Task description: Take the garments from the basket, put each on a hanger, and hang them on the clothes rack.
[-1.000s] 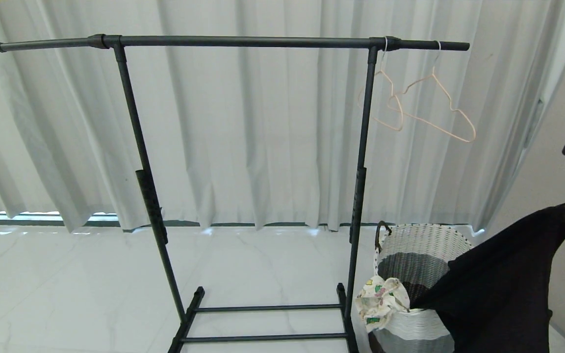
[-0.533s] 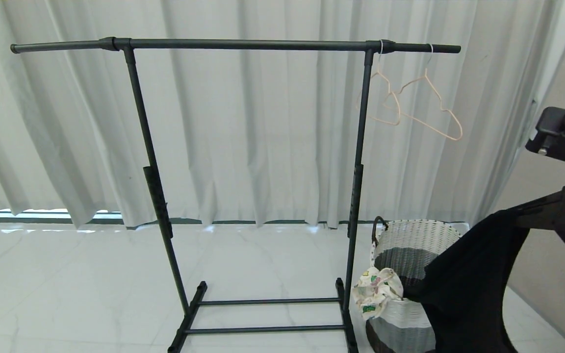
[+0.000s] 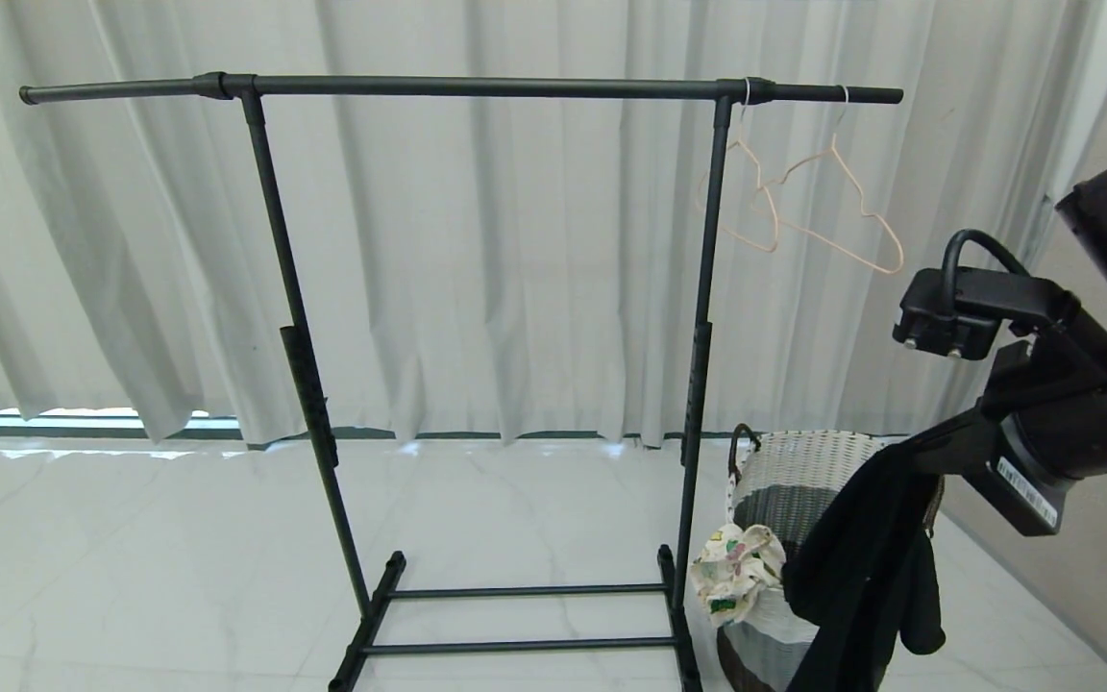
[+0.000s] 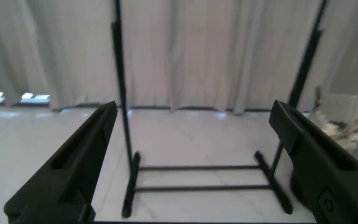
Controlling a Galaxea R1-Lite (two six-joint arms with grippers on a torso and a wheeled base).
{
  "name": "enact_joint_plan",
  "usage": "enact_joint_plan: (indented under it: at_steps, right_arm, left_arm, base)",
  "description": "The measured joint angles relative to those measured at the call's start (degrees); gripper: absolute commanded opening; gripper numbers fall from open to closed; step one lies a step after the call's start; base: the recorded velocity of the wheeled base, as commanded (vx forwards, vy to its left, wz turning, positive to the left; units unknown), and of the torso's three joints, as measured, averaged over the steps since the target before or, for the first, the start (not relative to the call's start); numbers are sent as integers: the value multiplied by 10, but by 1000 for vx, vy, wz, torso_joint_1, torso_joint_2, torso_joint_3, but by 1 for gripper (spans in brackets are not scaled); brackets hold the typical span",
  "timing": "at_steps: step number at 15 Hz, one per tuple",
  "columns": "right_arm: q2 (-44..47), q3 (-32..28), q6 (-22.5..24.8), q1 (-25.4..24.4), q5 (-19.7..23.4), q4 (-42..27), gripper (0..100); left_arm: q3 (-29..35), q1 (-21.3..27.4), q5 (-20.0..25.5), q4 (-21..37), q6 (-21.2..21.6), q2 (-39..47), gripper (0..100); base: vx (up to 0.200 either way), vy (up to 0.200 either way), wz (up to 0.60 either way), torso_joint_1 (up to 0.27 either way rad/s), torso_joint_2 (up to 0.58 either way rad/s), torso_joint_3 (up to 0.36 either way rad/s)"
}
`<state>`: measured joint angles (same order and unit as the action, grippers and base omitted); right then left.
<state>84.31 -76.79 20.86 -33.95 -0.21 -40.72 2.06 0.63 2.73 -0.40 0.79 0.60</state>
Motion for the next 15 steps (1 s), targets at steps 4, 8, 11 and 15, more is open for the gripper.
enact_joint_plan:
  at_steps: [4, 8, 11, 15]
  right_arm:
    - [9, 16, -1, -4, 14, 1, 0]
    - [15, 18, -1, -6, 14, 35, 0]
    - [24, 17, -1, -16, 14, 51, 0]
    - [33, 7, -3, -34, 15, 74, 0]
  left_arm:
    - [171, 15, 61, -4, -8, 141, 100]
    - [324, 95, 100, -4, 26, 396, 100]
    - [406, 243, 69, -5, -8, 574, 100]
    - [457, 429, -3, -96, -89, 766, 100]
  base:
    - [0, 0, 0, 0, 0, 0]
    - [0, 0, 0, 0, 0, 0]
    - [0, 0, 0, 0, 0, 0]
    - [0, 0, 0, 0, 0, 0]
